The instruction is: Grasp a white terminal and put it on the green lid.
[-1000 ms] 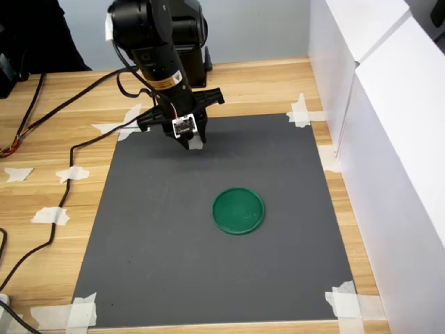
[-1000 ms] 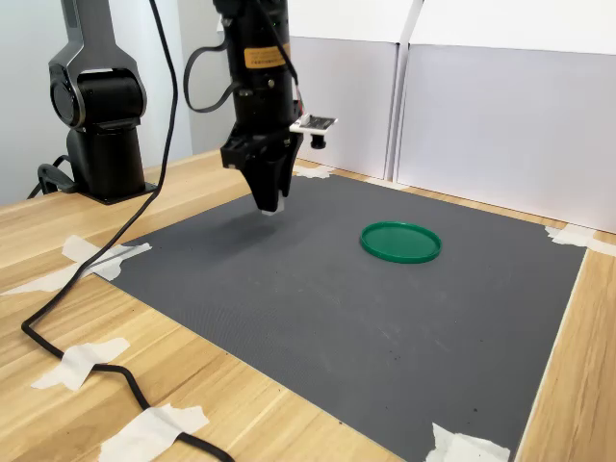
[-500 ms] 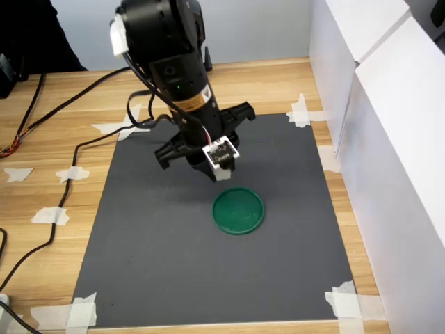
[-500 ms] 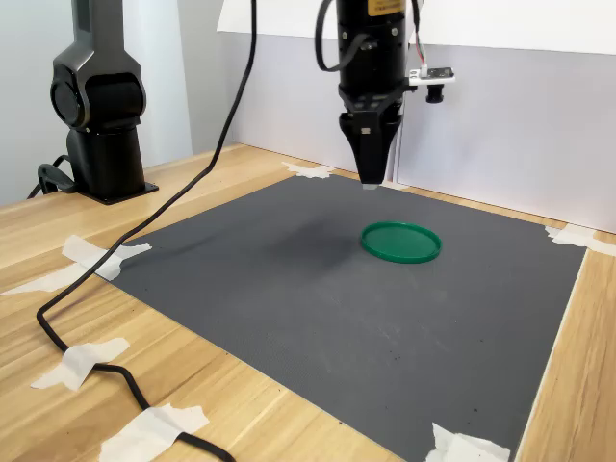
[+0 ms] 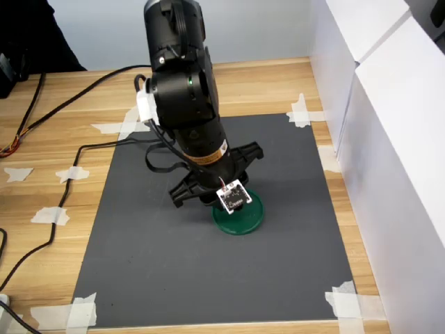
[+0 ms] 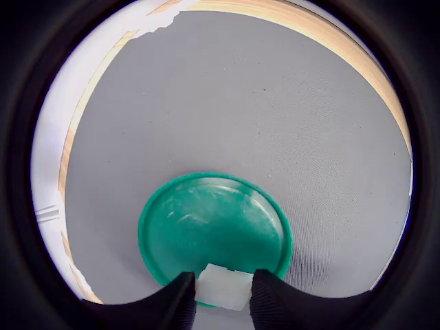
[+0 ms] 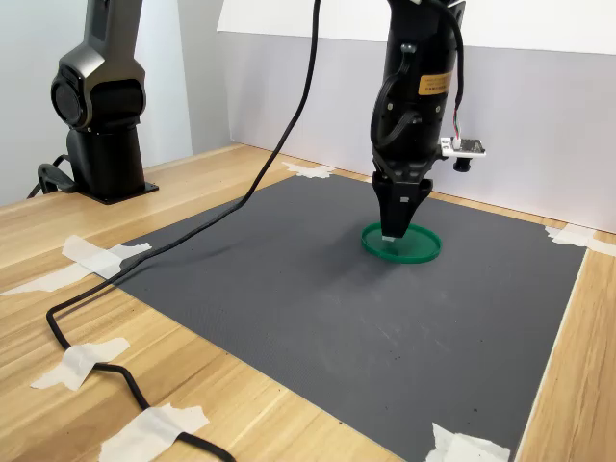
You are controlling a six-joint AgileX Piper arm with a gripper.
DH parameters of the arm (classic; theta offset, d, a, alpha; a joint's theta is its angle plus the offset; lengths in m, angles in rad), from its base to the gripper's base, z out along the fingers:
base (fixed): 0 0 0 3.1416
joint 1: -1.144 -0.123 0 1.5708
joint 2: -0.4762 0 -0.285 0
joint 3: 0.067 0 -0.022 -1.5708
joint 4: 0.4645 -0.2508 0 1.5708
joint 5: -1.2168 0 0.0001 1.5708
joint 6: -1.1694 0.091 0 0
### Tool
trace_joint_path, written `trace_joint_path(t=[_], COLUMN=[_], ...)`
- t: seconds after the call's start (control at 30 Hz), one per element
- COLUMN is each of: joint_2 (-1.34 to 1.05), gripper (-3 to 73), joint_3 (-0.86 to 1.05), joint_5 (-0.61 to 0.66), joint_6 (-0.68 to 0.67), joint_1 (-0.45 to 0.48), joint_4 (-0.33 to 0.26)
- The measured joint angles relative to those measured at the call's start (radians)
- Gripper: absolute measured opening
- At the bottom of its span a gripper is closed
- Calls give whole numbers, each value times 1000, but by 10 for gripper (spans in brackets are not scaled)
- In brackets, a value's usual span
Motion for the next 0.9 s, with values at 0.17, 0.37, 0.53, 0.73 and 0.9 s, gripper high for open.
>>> trace_joint_path(t=[0.17, 0.37, 0.53, 0.73, 0.9], joint_2=[7, 9, 10, 12, 12], gripper=[307, 307, 307, 429, 577], joint_3=[-4, -5, -6, -6, -6], joint_5=[-35, -42, -41, -37, -34], joint_6=[-2, -12, -21, -34, -22], joint_1=[0, 0, 0, 0, 0], joint_4=[-4, -15, -17, -24, -24])
